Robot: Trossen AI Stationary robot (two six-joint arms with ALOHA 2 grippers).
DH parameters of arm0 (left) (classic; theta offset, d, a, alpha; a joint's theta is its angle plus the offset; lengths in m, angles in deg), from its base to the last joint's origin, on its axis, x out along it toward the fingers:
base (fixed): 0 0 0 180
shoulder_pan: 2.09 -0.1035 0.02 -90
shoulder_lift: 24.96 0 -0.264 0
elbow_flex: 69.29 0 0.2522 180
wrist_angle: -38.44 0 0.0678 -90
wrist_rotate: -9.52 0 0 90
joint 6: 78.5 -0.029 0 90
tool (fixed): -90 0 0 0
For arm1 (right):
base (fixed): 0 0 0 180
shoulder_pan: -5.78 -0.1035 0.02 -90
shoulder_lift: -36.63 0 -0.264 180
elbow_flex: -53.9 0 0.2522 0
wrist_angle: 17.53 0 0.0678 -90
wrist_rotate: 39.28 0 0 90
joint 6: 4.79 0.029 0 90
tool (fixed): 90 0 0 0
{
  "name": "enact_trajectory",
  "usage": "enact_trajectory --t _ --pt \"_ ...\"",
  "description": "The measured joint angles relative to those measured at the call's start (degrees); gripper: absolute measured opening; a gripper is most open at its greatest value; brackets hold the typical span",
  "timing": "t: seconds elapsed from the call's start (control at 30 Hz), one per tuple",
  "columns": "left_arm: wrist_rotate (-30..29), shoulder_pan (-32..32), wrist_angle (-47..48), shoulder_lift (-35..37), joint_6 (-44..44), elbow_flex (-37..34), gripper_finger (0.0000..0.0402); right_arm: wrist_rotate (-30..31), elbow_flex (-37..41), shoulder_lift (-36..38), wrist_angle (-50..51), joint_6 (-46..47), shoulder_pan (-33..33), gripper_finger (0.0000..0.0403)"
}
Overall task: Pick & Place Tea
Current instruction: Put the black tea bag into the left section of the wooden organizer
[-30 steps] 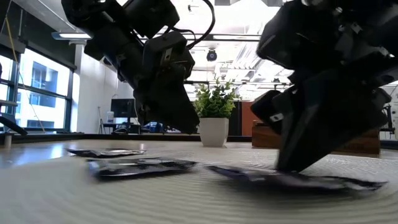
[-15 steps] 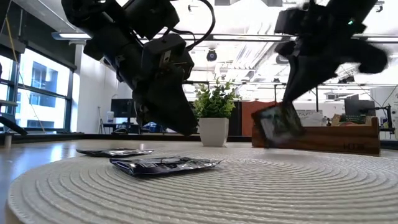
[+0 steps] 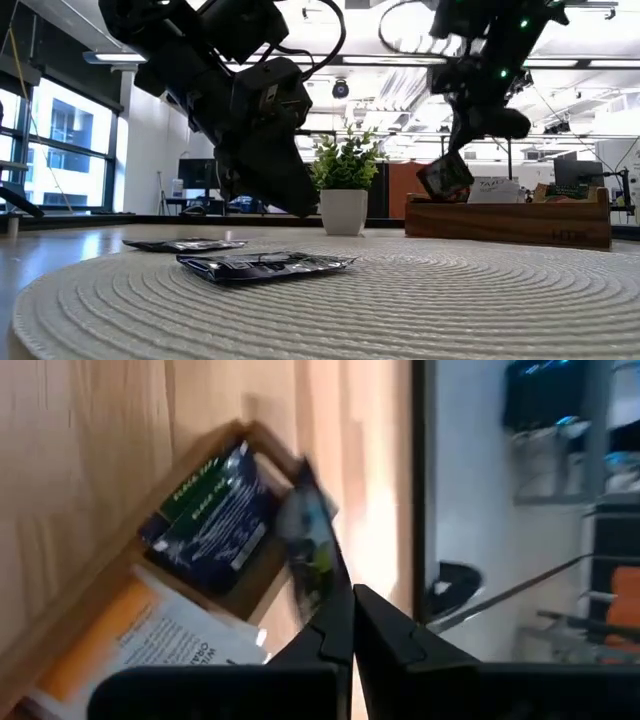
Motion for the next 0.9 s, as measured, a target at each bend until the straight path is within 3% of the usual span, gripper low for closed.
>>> enact_trajectory --t 0.2,0.47,0.77,0.9 --pt "0.0 0.0 0.1 0.0 -1.1 0.0 0.0129 -6.8 0.0 -2.7 0.1 -1.0 3.5 0.0" --pt "-0.1 0.0 0.1 0.0 -1.5 0.0 0.0129 -8.7 0.0 -2.9 -3.8 -3.0 5.3 0.0005" --pt "0.0 0.0 0.1 0.0 -2.4 0.0 0.0129 -15.6 -0.1 -2.9 -11.7 -4.3 8.8 0.0063" --pt "0.0 0.0 0.1 0.0 -2.4 0.0 0.0129 -15.3 -0.1 -2.9 -11.1 -1.0 9.0 0.0088"
